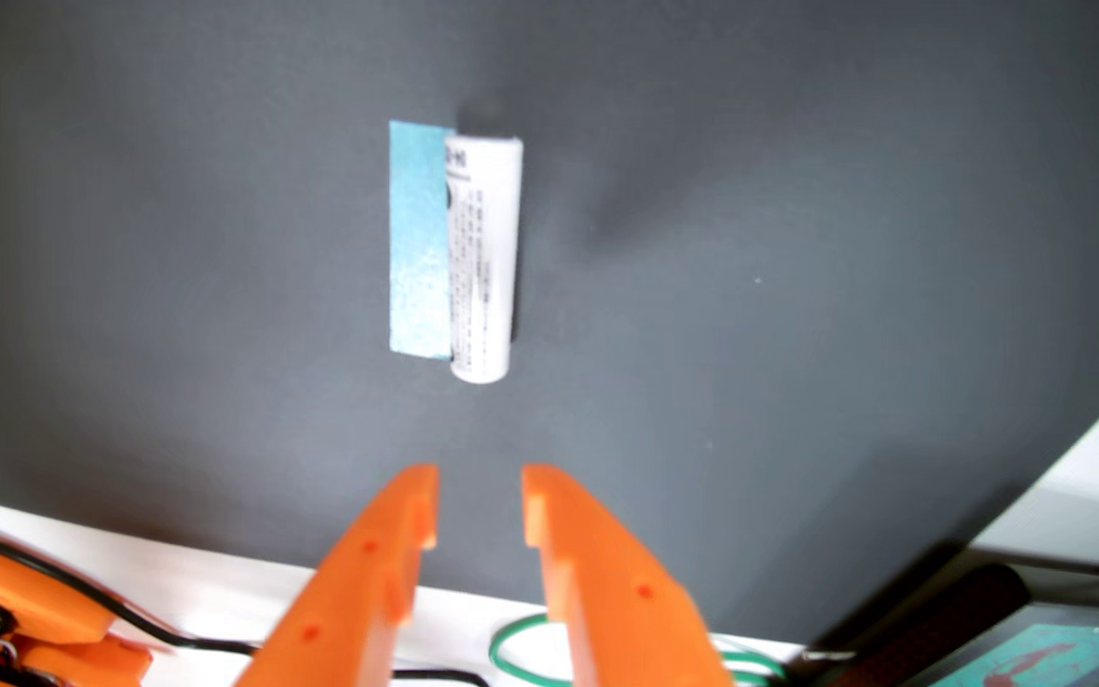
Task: Insert Battery
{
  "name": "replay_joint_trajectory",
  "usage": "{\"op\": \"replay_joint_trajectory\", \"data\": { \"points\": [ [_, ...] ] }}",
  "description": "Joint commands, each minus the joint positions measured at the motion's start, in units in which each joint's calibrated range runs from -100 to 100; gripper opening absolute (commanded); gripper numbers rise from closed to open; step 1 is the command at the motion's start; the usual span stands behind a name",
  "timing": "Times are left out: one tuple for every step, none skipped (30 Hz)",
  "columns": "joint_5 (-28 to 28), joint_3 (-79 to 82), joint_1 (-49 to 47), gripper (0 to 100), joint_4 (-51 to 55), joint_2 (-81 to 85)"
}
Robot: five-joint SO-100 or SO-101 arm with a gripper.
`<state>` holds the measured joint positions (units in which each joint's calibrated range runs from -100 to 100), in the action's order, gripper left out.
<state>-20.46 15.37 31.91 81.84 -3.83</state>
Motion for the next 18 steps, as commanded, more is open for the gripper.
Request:
{"op": "replay_joint_trajectory", "data": {
  "points": [
    [-0.96, 1.06, -0.63, 10, -0.30, 0.20],
    [-1.06, 1.33, -0.63, 11, -0.30, 0.20],
    [-1.06, 1.42, -0.63, 13, -0.30, 0.20],
    [-1.06, 1.42, -0.39, 13, -0.38, 0.20],
    [-1.06, 1.33, -0.15, 13, -0.38, 0.20],
    [-1.06, 1.33, -0.04, 13, -0.47, 0.20],
    [-1.06, 1.33, 0.08, 13, -0.47, 0.20],
    [-1.06, 1.51, 0.08, 13, -1.15, 0.20],
    [-1.06, 1.96, 0.20, 13, -1.82, 0.20],
    [-1.06, 2.59, 0.20, 13, -2.76, 0.20],
    [-1.12, 3.31, 0.20, 13, -3.69, 0.20],
    [-1.12, 3.94, 0.20, 13, -4.45, 0.20],
    [-1.12, 4.40, -0.04, 13, -4.87, 0.20],
    [-1.12, 4.76, -0.15, 13, -4.96, 0.20],
    [-1.12, 4.94, -0.27, 13, -4.96, 0.20],
    [-1.12, 5.21, -0.27, 13, -4.96, 0.20],
    [-1.12, 5.48, -0.27, 13, -4.96, 0.20],
    [-1.12, 5.84, -0.27, 14, -5.04, 0.12]
  ]
}}
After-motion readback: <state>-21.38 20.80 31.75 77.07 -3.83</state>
